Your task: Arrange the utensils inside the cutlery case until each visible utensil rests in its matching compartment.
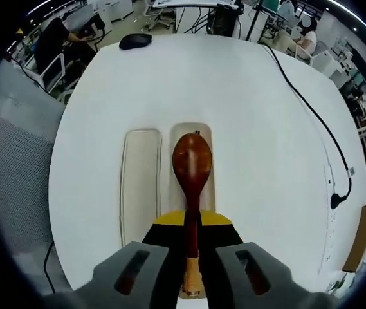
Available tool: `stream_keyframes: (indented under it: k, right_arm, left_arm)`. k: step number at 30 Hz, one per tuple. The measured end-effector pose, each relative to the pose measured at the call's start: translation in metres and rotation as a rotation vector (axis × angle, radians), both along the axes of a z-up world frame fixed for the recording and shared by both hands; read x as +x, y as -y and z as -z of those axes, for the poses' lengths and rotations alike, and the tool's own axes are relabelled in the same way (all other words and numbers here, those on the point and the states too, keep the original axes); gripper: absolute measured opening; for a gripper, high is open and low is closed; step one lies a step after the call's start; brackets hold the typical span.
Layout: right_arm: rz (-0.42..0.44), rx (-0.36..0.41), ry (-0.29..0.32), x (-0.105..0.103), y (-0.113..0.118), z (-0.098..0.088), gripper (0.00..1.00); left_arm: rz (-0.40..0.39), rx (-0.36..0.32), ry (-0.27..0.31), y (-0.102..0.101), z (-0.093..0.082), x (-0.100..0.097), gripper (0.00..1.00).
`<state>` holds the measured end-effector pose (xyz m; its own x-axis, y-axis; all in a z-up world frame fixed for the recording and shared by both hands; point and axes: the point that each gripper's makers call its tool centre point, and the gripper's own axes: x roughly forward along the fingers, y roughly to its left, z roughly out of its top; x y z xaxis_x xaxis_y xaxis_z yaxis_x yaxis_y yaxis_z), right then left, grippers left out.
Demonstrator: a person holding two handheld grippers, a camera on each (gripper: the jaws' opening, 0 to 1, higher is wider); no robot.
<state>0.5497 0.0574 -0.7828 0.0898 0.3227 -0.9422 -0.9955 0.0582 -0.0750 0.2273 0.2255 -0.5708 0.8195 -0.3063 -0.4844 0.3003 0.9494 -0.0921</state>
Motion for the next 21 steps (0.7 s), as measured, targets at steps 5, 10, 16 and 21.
stream_keyframes:
  k: [5, 10, 16, 21]
  right_arm:
    - [0.005, -0.002, 0.011, 0.006, -0.002, 0.007, 0.02]
    - [0.011, -0.006, 0.015, 0.005, -0.003, 0.013, 0.02]
    - [0.007, -0.019, 0.012, 0.001, -0.005, 0.015, 0.02]
    - [-0.005, -0.025, 0.012, 0.006, -0.005, 0.019, 0.02]
  left_arm:
    - [0.004, 0.005, -0.008, 0.002, 0.002, -0.001, 0.77]
    - [0.0, 0.004, -0.012, 0.003, 0.002, -0.002, 0.77]
    - [0.002, 0.006, -0.021, 0.003, 0.004, -0.002, 0.77]
    - [0.01, 0.053, -0.015, 0.001, 0.004, -0.005, 0.75]
